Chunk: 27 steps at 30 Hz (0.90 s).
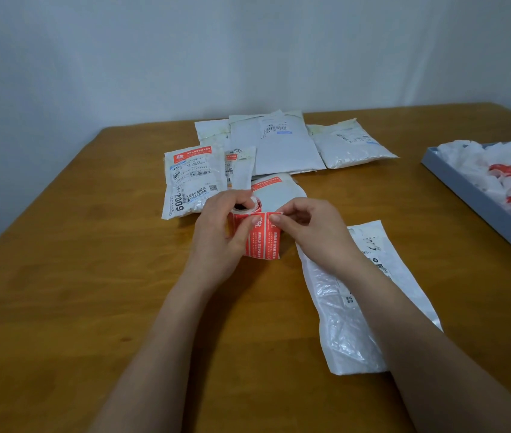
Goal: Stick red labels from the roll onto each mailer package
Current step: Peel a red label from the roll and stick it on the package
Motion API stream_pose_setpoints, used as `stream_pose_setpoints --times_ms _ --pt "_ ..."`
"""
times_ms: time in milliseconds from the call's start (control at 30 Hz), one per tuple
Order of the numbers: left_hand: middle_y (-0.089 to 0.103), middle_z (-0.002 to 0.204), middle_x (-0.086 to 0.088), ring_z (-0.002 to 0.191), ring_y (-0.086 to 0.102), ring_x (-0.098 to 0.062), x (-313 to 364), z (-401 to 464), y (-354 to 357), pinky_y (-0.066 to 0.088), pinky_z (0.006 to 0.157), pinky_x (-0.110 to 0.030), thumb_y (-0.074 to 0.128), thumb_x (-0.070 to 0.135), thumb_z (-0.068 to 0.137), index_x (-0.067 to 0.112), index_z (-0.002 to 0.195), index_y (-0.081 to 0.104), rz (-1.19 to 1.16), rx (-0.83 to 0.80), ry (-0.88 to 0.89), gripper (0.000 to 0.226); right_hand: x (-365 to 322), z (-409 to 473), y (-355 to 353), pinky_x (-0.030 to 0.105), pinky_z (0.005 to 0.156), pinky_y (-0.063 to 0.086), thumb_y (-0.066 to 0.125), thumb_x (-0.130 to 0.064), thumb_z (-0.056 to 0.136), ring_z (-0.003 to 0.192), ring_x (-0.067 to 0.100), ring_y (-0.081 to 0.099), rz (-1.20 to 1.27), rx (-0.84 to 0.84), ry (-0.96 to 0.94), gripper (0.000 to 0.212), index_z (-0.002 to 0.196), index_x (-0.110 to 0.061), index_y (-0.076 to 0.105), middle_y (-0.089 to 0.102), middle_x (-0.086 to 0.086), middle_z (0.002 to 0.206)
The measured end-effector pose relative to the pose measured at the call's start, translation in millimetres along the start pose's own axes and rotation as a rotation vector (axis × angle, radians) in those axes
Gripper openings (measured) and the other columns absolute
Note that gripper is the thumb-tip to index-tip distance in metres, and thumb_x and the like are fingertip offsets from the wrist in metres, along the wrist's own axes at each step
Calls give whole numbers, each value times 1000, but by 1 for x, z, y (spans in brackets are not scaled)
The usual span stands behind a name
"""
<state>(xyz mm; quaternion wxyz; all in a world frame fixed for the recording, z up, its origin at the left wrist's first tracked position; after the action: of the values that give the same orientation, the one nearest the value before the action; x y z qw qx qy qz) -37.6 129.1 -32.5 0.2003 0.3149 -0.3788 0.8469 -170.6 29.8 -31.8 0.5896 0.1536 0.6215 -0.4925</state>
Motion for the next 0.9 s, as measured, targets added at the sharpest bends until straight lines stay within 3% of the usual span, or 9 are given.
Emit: stream_pose_setpoints --times_ms 200,500,767,900 --pt "52 111 28 114 53 -5 0 0 1 50 96 -45 67 19 89 24 98 57 -61 7 -44 14 1 2 1 15 67 45 68 -31 88 83 8 62 -43 26 27 20 96 -13 71 69 -1 92" --pt "52 109 31 111 52 4 -2 1 2 52 94 -42 67 21 89 16 97 61 -83 -1 -83 11 2 3 -3 6 54 44 67 -30 89 75 3 61 -14 41 99 18 93 -13 69 67 -5 85" --pt "54 114 22 112 54 -3 -1 0 2 51 95 -39 67 25 88 21 98 59 -74 10 -82 14 4 0 -10 14 74 50 69 -35 86 91 3 64 19 -67 87 28 106 -16 70 70 -7 97" --pt "53 117 17 109 53 -1 -2 0 3 52 94 -36 68 26 87 24 100 56 -48 23 -83 17 6 0 -9 7 62 47 73 -31 83 85 0 61 -70 -86 82 24 104 -18 70 66 -10 93"
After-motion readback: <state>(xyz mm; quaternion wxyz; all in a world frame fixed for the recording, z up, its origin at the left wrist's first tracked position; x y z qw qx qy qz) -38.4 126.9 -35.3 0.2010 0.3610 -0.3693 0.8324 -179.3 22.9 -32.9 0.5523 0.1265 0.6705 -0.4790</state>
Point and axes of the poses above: each hand's wrist, its own z-axis towards the middle knuckle, its own y-axis out of the palm, x = y × z, the point moved 4 cm from there along z, towards the middle knuckle
